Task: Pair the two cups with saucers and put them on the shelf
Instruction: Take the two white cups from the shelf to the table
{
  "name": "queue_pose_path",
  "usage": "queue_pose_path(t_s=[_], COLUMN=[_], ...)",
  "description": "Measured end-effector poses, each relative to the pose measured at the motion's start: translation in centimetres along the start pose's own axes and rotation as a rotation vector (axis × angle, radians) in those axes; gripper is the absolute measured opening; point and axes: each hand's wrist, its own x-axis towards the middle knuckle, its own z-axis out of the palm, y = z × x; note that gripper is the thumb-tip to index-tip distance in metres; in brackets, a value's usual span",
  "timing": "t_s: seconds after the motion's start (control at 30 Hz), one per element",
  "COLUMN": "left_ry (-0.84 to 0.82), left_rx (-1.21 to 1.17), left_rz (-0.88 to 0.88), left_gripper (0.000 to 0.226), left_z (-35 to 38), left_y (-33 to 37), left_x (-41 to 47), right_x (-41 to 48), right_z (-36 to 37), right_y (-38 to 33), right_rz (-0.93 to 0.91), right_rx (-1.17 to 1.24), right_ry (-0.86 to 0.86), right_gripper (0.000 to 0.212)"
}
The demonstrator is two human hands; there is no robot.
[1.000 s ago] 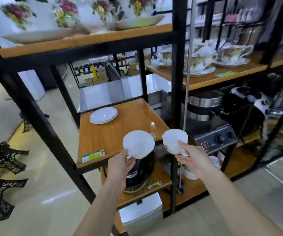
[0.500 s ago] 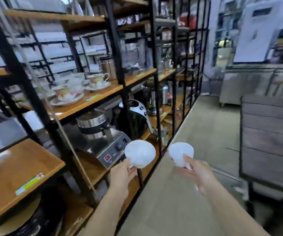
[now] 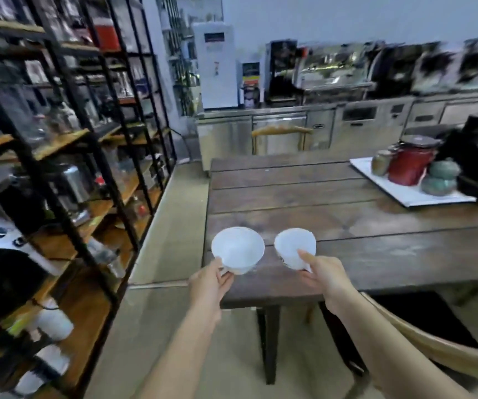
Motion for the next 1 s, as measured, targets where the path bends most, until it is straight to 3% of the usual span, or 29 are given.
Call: queue_pose_path(t_s=[0.1, 0.23, 0.4, 0.67, 0.83, 1.0], left_ry=[-0.048, -0.087, -0.13, -0.04, 0.029, 0.098], left_rx=[0.059, 0.134, 0.187, 0.201, 0.176, 0.078], left_rz=[-0.051, -0.109, -0.149, -0.229, -0.284, -0.323], left_gripper=[0.025, 0.039, 0.044, 0.033, 0.034, 0.035], left_z=[5.0, 10.5, 16.8, 22.7, 24.2, 25.0], left_y=[-1.8, -4.2, -6.2, -7.3, -8.2, -9.7], left_x=[1.7, 5.4, 11.7, 19.8, 22.8, 24.0], right_x=[3.2, 7.1, 13.9, 24.4, 28.4, 31.7], right_z=[-3.9, -7.6, -9.5, -9.3, -9.2, -9.4], right_y=[-0.5, -0.7, -1.8, -3.8, -3.9, -3.0], right_rz=[-0.003, 0.036, 0.052, 0.139, 0.193, 0.215], right_rx=[0.024, 0.044, 0.086, 0.154, 0.201, 0.281], right_ry=[0.079, 0.167, 0.27, 0.283, 0.26, 0.254], right_gripper=[0.033, 0.02, 0.028, 0.021, 0.05, 0.047])
